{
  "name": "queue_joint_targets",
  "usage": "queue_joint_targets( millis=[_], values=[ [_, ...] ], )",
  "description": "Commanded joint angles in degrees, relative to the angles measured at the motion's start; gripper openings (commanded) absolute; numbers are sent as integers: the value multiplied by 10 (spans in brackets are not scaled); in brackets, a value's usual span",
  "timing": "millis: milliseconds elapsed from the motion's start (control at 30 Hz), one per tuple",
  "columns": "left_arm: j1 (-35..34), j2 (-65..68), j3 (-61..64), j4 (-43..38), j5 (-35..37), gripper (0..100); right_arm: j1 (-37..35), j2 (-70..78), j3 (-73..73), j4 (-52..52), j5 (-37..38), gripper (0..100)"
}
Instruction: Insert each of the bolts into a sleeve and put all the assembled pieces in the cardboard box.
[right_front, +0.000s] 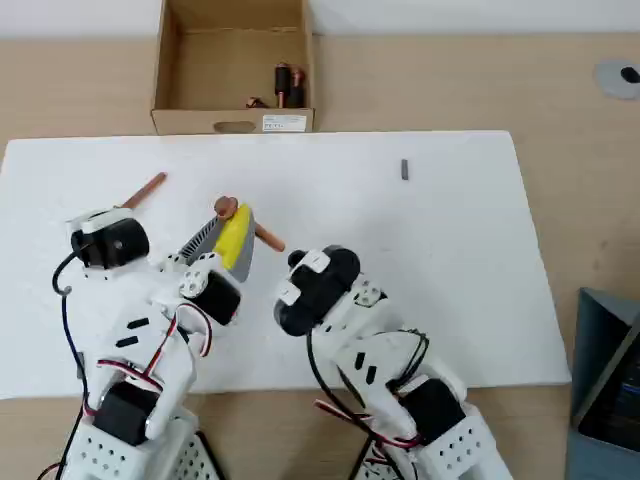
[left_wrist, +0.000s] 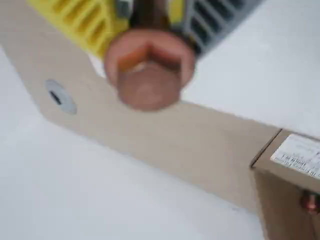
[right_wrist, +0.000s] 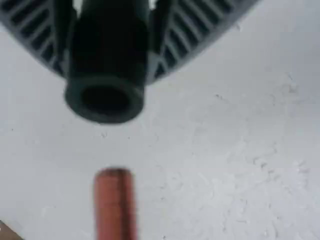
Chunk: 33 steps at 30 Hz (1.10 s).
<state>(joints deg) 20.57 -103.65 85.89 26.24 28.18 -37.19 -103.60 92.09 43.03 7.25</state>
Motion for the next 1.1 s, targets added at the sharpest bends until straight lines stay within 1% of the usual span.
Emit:
queue_joint_targets(
  millis=[0,100,267,433,567,667,800,933,1067],
  values=[
    [32,-8,0,-14,-25,2,-7,-65,-30,-33,11,9],
    [55,-8,3,-17,-38,2,-7,-65,-27,-41,25,9],
    [55,-8,4,-15,-38,2,-7,-65,-27,-40,25,9],
    [73,-7,18,-16,-40,2,-7,-65,-28,-40,25,9],
    [109,-8,57,-16,-93,2,-7,-65,-29,-40,27,9],
    [126,-8,72,-17,-127,2,-7,-65,-28,-40,54,9],
    [144,-8,95,-14,-163,2,-7,-65,-29,-40,58,9],
    [152,-7,112,-13,-170,2,-7,-65,-30,-40,58,9],
    [138,-7,112,-13,-169,10,-7,-65,-28,-40,58,9]
  ],
)
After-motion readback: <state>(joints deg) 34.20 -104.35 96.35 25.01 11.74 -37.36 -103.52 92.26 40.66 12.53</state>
